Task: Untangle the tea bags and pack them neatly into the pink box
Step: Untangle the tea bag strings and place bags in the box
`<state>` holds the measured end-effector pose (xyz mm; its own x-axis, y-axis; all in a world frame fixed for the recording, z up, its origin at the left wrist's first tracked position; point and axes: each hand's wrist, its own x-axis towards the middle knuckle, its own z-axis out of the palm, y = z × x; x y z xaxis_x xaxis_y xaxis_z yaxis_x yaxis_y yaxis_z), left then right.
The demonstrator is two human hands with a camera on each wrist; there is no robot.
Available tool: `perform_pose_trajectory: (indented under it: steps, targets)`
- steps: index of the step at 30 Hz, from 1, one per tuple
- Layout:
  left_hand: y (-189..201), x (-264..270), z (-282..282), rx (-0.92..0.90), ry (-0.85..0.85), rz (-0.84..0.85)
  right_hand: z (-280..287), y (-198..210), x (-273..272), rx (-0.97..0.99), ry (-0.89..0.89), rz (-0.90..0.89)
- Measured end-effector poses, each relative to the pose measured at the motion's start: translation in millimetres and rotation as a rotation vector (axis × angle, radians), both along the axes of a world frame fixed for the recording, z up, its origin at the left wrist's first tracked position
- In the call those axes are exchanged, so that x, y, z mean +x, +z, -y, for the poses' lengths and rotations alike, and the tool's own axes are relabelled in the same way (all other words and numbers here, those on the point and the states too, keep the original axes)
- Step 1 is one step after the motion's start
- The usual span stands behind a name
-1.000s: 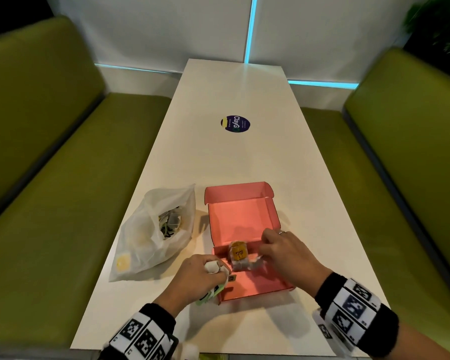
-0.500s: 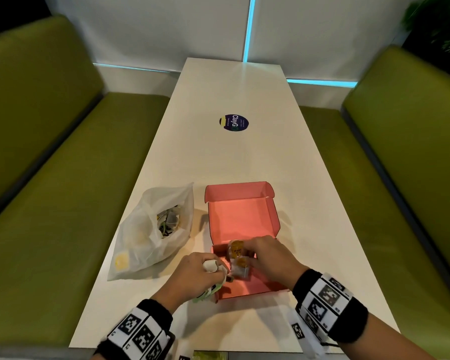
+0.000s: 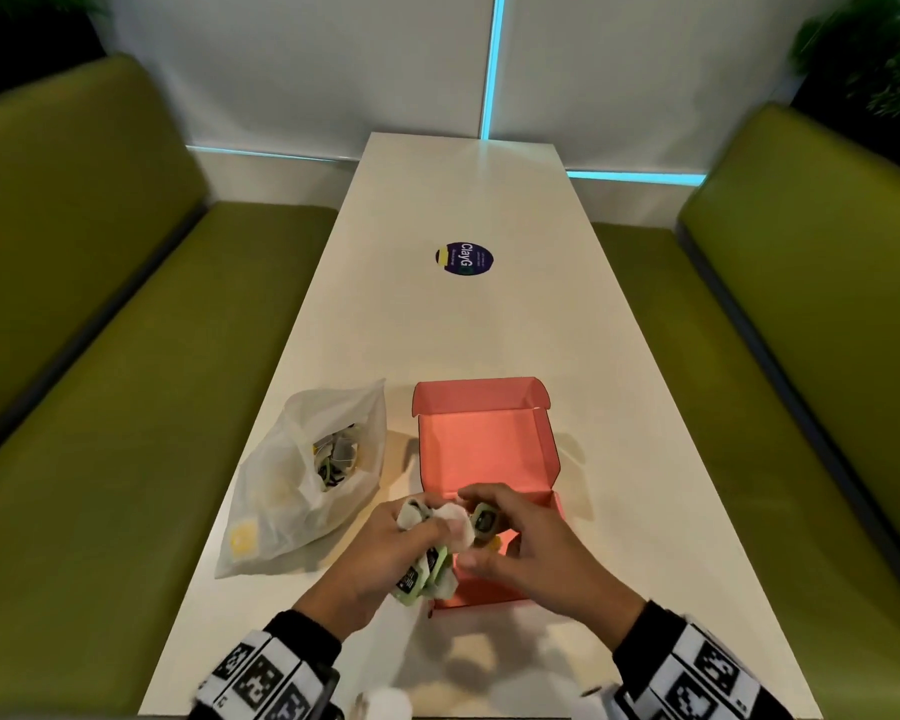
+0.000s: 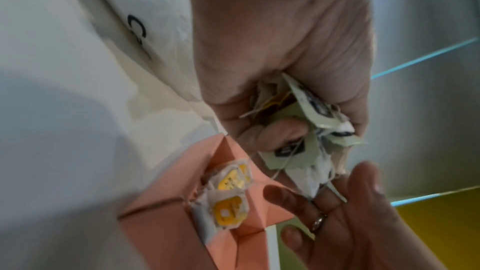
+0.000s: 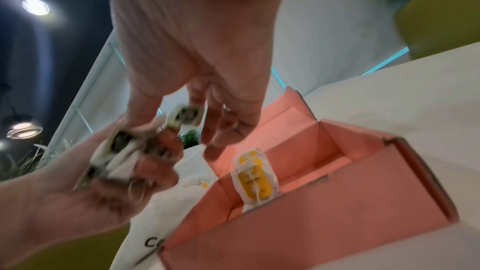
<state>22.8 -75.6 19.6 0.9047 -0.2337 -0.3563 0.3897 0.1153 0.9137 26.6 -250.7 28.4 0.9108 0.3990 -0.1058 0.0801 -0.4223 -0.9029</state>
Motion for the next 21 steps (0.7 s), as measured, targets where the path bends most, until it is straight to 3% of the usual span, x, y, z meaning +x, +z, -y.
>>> perform_pose_trajectory:
  steps: [3,6,14,21]
  targets:
    - [4,-2,5,-0.112,0.009,-0.028,-4,-2,-4,0.112,-0.154,0.047]
    - [5,-5,8,-0.167,0.0,-0.036,-5,-2,-5,0.213,-0.192,0.051]
    - [3,-6,8,-0.289,-0.048,-0.026,3,6,8,0.18,-0.206,0.041]
    - [-3,-5,1,-0.205,-0.112,0.0,10,22,18,0.289,-0.198,-0.02]
